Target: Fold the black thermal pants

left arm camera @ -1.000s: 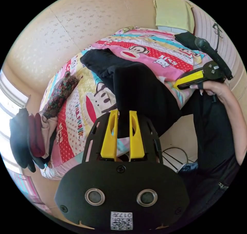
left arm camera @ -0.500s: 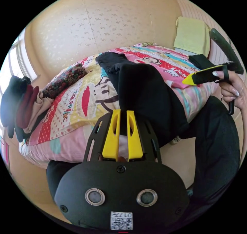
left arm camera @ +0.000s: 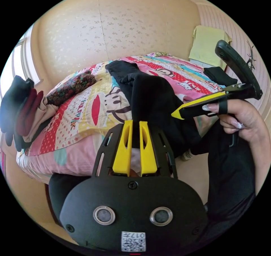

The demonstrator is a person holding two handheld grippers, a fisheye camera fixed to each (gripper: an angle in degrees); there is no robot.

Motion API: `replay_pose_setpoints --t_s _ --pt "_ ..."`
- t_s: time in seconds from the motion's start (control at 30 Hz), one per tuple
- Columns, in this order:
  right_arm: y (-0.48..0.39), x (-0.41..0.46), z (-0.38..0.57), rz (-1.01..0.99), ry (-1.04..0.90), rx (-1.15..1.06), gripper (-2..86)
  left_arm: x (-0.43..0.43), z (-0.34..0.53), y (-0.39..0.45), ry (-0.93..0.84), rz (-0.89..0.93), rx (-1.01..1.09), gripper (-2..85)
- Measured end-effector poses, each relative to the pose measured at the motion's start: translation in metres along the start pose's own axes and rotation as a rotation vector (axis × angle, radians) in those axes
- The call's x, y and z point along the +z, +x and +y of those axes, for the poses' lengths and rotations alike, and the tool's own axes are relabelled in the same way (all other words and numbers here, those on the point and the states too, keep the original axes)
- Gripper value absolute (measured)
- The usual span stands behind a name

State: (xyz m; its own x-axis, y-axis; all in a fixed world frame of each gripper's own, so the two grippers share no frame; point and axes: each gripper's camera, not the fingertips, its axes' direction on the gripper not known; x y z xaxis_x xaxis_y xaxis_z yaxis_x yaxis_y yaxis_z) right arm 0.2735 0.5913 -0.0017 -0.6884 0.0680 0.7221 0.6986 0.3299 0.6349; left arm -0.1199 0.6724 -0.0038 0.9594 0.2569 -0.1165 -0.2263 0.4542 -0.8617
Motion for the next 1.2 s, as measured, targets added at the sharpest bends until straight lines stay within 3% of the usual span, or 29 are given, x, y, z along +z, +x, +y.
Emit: replay_pose_setpoints --t_s 0.1,0.23,0.3,0.37,0.53,0.63,0.77,0.97,1.13,1.2 --pt "0.009 -0.024 -0.003 -0.029 -0.025 -0.008 2.3 -0.023 -0.009 -0.011 0.004 0.082 0.05 3.9" --pt "0.0 -0.055 -0.006 0.15 -0.085 -0.086 1.9 -0.039 -0.011 -0.028 -0.007 0.373 0.02 4.0" --pt "0.002 -0.048 -0.009 0.158 -0.127 -0.112 2.1 -0.021 -0.001 -0.029 -0.082 0.363 -0.018 4.2" --pt "0.023 -0.017 -0.013 0.031 -0.161 -0.053 2.5 -0.004 0.013 -0.026 -0.135 0.26 -0.03 4.2" --pt "0.029 -0.026 -0.017 0.124 -0.18 -0.109 3.7 0.001 0.012 -0.03 -0.165 0.237 0.031 4.7" --pt "0.047 -0.051 -0.018 0.022 -0.105 -0.105 4.2 0.007 0.013 -0.037 -0.188 0.248 0.0 5.1" --pt "0.099 -0.035 -0.01 -0.25 -0.19 -0.074 7.7 0.006 0.028 -0.043 -0.111 0.237 -0.041 5.2" --pt "0.182 -0.014 0.01 -0.576 -0.153 0.052 9.3 0.006 0.036 -0.054 -0.093 0.249 -0.026 5.3" --pt "0.216 0.001 0.019 -0.518 -0.227 0.125 10.9 0.002 0.041 -0.064 -0.089 0.259 -0.033 5.3" --pt "0.222 0.001 0.017 -0.586 -0.203 0.115 11.6 0.002 0.043 -0.068 -0.091 0.262 -0.046 5.3"
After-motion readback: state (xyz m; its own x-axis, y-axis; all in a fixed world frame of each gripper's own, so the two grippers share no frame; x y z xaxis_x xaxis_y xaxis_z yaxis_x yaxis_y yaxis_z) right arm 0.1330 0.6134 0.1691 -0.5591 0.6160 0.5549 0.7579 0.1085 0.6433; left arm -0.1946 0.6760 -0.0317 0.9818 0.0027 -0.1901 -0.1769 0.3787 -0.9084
